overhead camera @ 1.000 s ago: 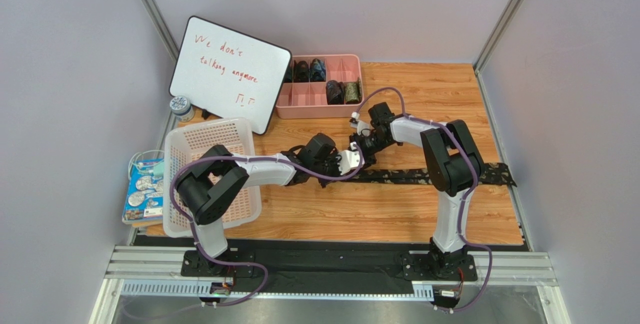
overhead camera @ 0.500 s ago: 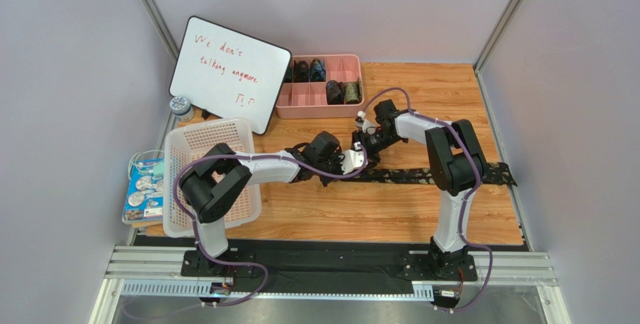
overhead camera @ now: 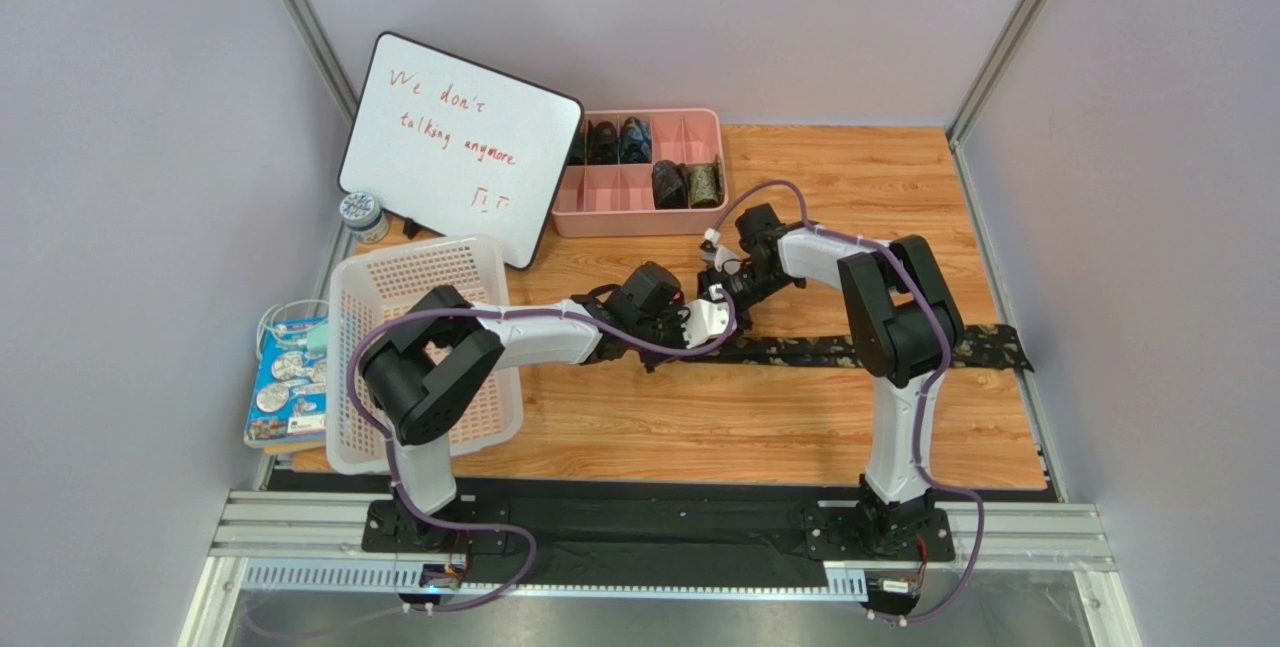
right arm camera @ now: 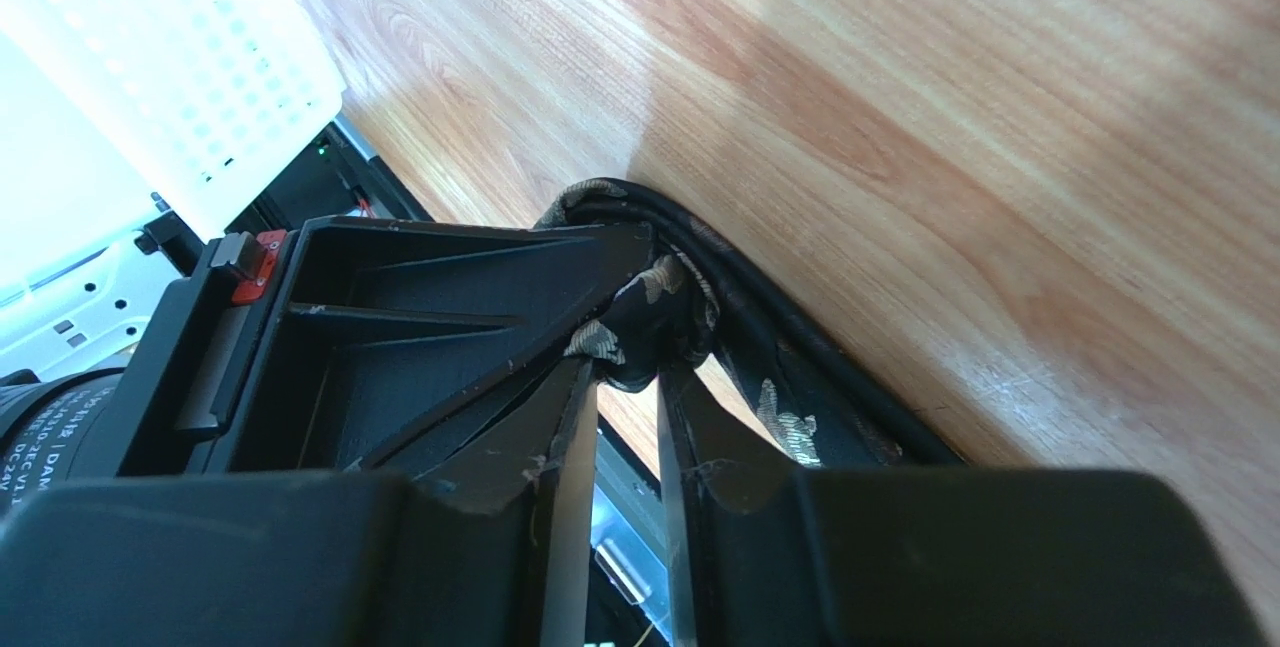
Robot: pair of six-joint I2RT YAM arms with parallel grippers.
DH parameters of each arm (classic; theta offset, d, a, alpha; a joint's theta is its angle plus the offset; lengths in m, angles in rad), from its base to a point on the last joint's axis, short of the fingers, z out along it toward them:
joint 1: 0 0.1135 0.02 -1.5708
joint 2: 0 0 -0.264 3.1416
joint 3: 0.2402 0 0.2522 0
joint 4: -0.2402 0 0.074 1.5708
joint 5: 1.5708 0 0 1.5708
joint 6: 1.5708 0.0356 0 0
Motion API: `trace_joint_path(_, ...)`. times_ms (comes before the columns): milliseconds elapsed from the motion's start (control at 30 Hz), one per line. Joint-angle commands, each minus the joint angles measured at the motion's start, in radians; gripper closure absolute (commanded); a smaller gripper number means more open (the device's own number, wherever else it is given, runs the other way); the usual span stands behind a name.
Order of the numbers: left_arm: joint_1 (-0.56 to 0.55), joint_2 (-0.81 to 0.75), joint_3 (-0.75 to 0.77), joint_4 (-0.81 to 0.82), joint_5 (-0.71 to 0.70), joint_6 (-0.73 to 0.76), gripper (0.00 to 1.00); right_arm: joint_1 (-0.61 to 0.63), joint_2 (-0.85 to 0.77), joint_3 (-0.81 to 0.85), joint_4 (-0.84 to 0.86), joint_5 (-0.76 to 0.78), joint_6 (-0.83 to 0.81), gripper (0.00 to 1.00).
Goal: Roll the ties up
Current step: Roll the tie at the center of the board.
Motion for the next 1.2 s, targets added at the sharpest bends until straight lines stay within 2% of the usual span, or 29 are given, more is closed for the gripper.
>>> trace_joint_path(0, -0.007, 0.033, -0.005, -0.095, 0.009, 0.017, 0.89, 0.001, 0.023, 0.031, 0.049, 0.021, 0.014, 0.73)
trace_joint_path(100, -0.007, 0.03, -0.008, -0.095, 0.01, 0.017, 0.89, 0.001, 0.017, 0.033, 0.077, 0.004, 0.034, 0.68)
trace_joint_path(167, -0.005, 0.03, -0.01, -0.093, 0.016, 0.018, 0.89, 0.001, 0.02, 0.037, 0.08, -0.005, 0.043, 0.69)
trace_joint_path(233, -0.007, 0.028, -0.011, -0.095, 0.019, 0.022, 0.89, 0.003, 0.025, 0.042, 0.084, -0.002, 0.053, 0.76)
trace_joint_path(367, -0.007, 0.019, -0.019, -0.102, 0.024, 0.025, 0.89, -0.002, 0.019, 0.037, 0.074, 0.045, 0.04, 1.0)
trace_joint_path(467, -0.007, 0.004, -0.031, -0.115, 0.023, 0.028, 0.86, -0.019, 0.008, 0.022, 0.055, 0.1, 0.034, 1.0)
trace_joint_path(567, -0.007, -0.024, -0.05, -0.109, 0.038, 0.031, 0.8, -0.037, -0.003, 0.014, 0.029, 0.154, 0.007, 1.0)
trace_joint_path(600, -0.005, -0.033, -0.05, -0.112, 0.041, 0.031, 0.72, -0.039, -0.001, 0.014, 0.023, 0.167, 0.001, 1.0)
trace_joint_path(700, -0.005, -0.039, -0.048, -0.115, 0.05, 0.031, 0.59, -0.045, 0.011, 0.016, 0.009, 0.216, -0.009, 1.0)
trace_joint_path(1000, 0.007, -0.042, -0.014, -0.087, 0.099, 0.017, 0.43, -0.045, 0.063, 0.025, -0.006, 0.315, -0.001, 1.0)
trace_joint_path(1167, 0.05, -0.051, -0.02, 0.009, 0.084, -0.03, 0.36, -0.045, 0.078, 0.022, -0.023, 0.343, -0.01, 1.0)
